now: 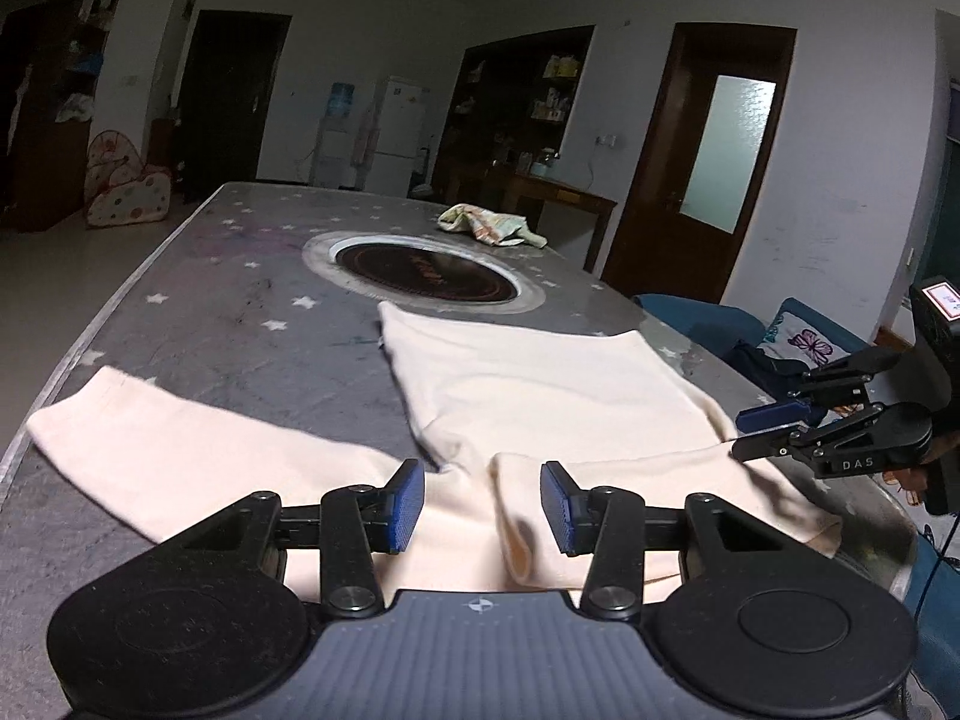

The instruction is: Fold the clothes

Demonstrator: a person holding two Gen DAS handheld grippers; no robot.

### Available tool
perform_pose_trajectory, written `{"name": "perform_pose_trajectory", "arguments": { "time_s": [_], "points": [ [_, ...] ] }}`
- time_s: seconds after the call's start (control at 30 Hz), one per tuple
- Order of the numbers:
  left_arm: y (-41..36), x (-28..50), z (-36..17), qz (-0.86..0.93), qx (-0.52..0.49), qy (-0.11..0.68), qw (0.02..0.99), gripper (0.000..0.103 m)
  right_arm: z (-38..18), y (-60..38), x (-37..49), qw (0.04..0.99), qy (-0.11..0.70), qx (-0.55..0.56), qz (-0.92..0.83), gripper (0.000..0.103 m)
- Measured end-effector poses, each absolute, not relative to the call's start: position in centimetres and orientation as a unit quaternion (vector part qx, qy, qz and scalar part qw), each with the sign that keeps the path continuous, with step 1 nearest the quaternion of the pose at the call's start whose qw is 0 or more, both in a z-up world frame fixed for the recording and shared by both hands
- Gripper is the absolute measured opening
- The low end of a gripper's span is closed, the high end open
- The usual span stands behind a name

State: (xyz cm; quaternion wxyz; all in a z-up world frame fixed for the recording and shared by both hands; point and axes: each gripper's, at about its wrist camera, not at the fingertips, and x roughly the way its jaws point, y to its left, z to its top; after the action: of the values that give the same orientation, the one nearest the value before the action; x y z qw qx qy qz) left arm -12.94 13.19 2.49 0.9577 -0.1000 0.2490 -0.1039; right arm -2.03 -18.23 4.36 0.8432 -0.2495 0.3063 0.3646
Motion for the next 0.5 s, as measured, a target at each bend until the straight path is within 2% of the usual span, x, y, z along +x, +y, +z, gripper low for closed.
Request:
{"name": "perform_pose_trajectory", "arguments": {
  "time_s": [0.17,0.27,0.3,0.5],
  "points": [
    [13.2,-12.4,1.9,-0.100,-0.099,0.261,0.955,0.046,3.6,-18.0,-0.7,0.817,0.318,-0.267,0.400,0.024],
    [13.3,-12.0,1.4,-0.096,-0.098,0.270,0.953,0.046,3.3,-18.0,-0.3,0.806,0.328,-0.270,0.412,0.007],
    [13.3,-11.8,1.2,-0.094,-0.098,0.274,0.952,0.046,3.4,-18.2,-0.3,0.805,0.329,-0.270,0.413,0.004],
    [13.5,-11.4,0.7,-0.093,-0.097,0.285,0.949,0.046,4.0,-20.1,-0.7,0.813,0.334,-0.272,0.392,0.003]
  ]
}}
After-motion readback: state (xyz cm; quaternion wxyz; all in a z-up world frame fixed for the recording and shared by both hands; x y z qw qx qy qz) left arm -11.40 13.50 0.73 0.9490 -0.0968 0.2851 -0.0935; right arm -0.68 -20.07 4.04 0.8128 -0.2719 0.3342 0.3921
